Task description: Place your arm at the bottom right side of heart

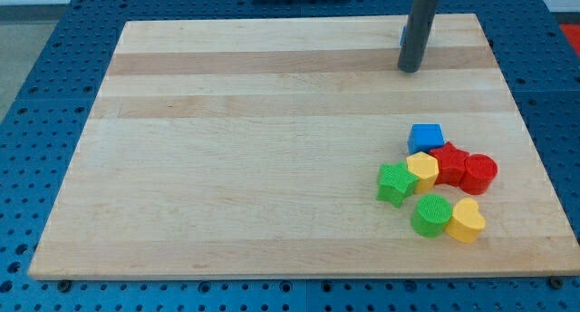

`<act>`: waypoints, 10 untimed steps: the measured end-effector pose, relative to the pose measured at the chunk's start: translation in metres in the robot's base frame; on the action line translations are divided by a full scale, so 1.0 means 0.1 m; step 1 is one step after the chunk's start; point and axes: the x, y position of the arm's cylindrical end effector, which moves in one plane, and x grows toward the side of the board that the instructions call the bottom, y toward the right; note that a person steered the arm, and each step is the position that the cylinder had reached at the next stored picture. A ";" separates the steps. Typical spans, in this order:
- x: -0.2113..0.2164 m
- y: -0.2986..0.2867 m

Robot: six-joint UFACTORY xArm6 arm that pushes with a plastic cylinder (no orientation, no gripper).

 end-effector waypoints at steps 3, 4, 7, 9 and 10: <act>-0.07 -0.26; 0.21 -1.27; 1.98 -1.94; 3.10 -1.66; 3.11 -1.60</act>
